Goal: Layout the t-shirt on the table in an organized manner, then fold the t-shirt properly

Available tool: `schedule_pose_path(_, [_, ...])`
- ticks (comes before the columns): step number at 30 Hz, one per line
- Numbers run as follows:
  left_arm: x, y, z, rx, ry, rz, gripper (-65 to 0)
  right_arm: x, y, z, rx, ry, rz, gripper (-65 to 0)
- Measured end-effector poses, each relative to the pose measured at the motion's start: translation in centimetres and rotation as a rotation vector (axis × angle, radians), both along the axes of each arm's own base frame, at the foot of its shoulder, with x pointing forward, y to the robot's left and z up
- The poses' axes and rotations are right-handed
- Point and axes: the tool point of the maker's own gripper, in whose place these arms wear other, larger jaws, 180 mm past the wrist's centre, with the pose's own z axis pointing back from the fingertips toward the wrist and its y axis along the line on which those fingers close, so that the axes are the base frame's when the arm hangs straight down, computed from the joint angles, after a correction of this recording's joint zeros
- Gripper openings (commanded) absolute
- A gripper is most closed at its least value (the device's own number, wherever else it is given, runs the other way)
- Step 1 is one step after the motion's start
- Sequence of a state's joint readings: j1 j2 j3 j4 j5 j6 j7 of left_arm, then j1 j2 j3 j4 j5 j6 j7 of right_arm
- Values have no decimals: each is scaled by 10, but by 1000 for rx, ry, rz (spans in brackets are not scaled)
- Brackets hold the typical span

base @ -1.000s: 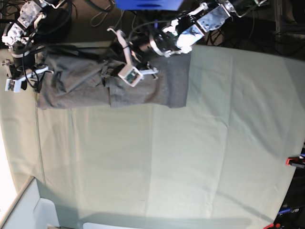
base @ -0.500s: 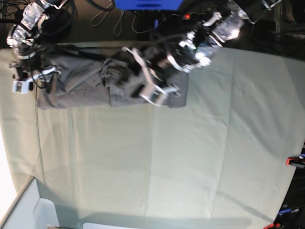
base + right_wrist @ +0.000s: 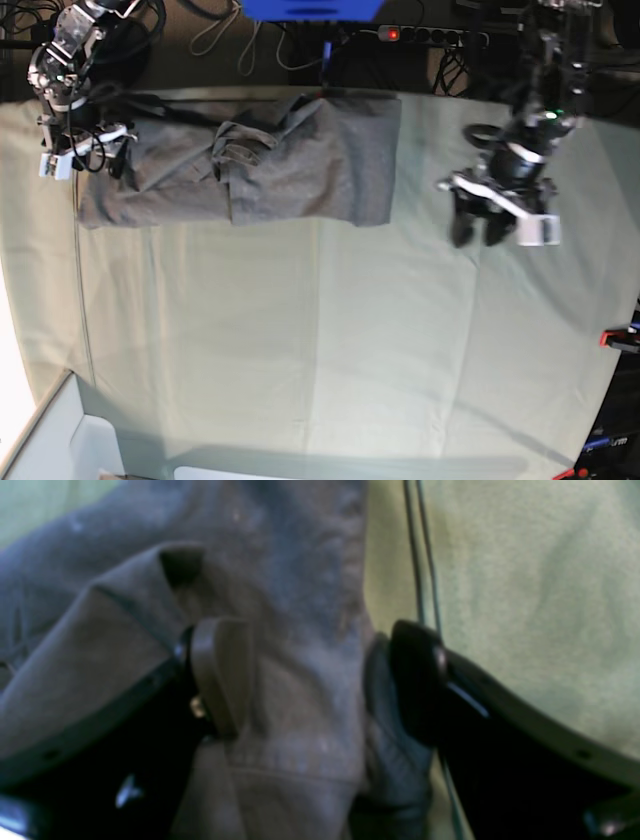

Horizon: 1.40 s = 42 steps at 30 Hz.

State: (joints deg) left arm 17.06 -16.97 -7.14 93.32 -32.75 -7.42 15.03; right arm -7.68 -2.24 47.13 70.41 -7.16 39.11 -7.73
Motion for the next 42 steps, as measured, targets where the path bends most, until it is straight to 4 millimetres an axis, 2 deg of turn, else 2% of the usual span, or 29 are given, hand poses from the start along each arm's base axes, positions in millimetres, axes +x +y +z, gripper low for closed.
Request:
schedule_pose_path(3, [1,43,11,-21,-25,118,-356,1,0,-1,5,-5,-4,-214])
schedule_pose_path(5, [1,61,17,-26,-42,167,-356,2,1,-1,10,-10,-6,-217])
schedule_pose_path(7, [1,68,20,-22,-48,186,-356,3,3,-2,19,-20,-14,-259])
schedule_pose_path(9, [1,70,20,-23,-50,192,-356,3,5,-2,25,-25,-17,-337])
schedule_pose_path(15, [-4,72,15,-24,-34,201,-356,1,7,-5,31,-12,-16,-645])
schedule_pose_path(20, [-5,72,12,-28,-28,204,-356,-7,7,-3,9,12,-1,-650])
schedule_pose_path(24, [-5,72,12,-28,-28,204,-356,-9,7,7,-38,39,18,-650])
schedule_pose_path(30, [-5,72,12,-28,-28,204,-356,12,12,52,-110,-68,17,-650])
schedule_pose_path(34, [-8,74,10,-21,-19,202,-356,14,21,66,-142,-89,54,-650])
schedule_pose_path(36, [-11,77,8,-19,-10,209,-356,13,36,72,-162,-91,122,-650])
schedule_pose_path(40, [-12,103,19,1,-41,275,-356,7,92,78,-154,-90,303,-650])
schedule_pose_path(42, [-13,109,21,7,-48,288,-356,7,118,87,-143,-119,374,-650])
